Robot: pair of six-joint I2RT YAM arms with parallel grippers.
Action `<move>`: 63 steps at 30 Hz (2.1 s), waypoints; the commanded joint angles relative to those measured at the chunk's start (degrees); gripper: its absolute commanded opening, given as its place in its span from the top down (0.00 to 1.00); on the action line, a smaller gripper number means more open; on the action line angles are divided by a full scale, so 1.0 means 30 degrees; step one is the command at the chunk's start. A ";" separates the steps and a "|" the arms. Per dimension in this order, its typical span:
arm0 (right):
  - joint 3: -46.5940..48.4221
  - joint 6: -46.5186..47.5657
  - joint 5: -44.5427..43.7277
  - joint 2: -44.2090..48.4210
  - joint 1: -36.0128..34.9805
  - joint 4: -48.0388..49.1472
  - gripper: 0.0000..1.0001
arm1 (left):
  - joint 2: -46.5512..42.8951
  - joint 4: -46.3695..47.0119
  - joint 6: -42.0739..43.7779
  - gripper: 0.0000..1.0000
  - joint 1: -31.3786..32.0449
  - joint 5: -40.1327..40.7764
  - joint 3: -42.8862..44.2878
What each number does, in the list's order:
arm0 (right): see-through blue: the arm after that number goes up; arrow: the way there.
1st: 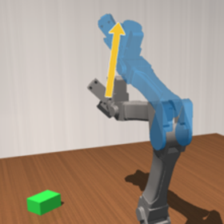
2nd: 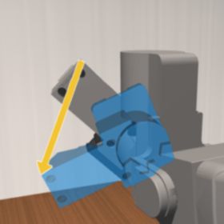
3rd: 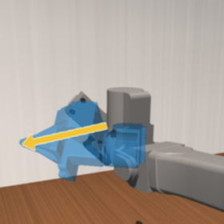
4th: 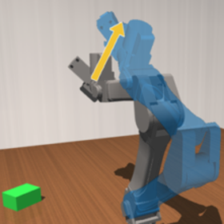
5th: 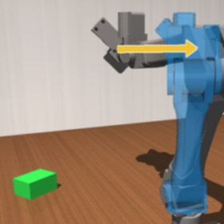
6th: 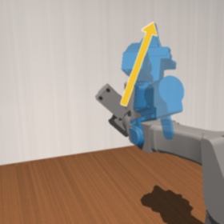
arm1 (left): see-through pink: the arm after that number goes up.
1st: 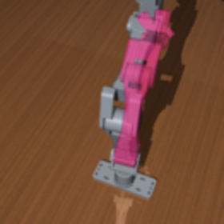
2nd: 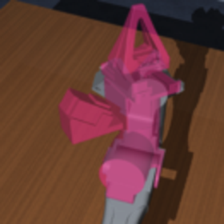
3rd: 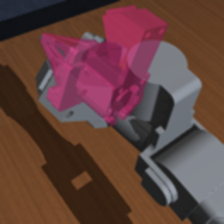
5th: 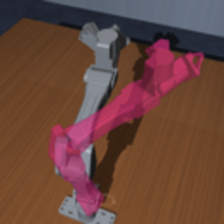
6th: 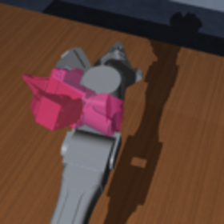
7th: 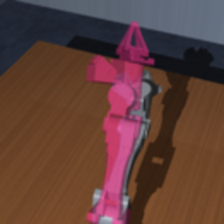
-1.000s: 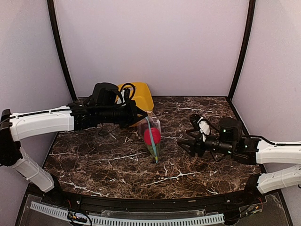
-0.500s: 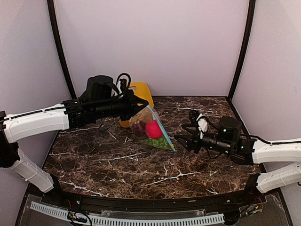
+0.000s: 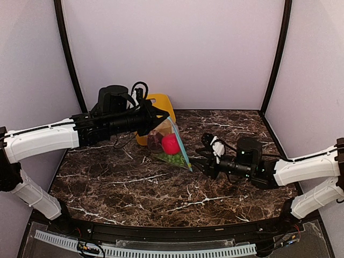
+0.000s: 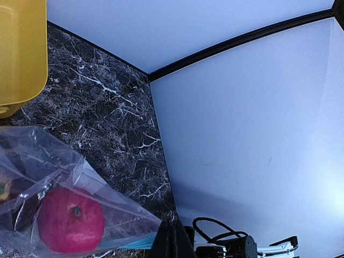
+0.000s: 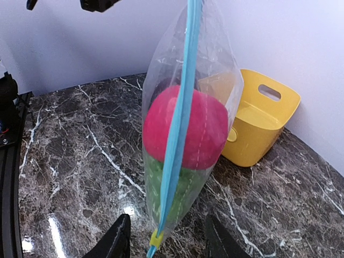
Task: Open the zip-top bag and remove the fake food
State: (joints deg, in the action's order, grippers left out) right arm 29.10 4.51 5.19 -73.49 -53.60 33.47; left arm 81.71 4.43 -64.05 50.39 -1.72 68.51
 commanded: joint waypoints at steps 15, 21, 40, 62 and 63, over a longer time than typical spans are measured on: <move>0.2554 0.1156 -0.2865 -0.2932 -0.1079 0.1299 0.91 | -0.1094 0.1665 -0.0650 0.99 0.0034 0.0016 -0.0744; 0.2762 0.1393 -0.3509 -0.3084 -0.1080 0.0831 0.96 | -0.1405 0.1746 -0.0603 0.99 0.0044 0.0159 -0.0986; 0.3093 0.1834 -0.2778 -0.3356 -0.1087 0.0261 1.00 | -0.1872 0.2601 -0.0755 0.99 0.0047 -0.0036 -0.1876; 0.7030 0.0339 0.0578 -0.1299 -0.0999 -1.0954 1.00 | -0.8729 0.3486 1.6108 0.13 -0.0094 0.2463 -0.7367; 0.7336 0.0268 0.0803 -0.1384 -0.0984 -1.1495 1.00 | -0.8945 0.3217 1.6781 0.12 -0.0081 0.2275 -0.7558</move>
State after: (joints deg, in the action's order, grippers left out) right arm 47.22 6.96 4.14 -78.11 -56.38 6.17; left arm 59.33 14.41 -32.27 50.33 4.03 48.51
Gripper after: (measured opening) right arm 0.006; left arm 0.859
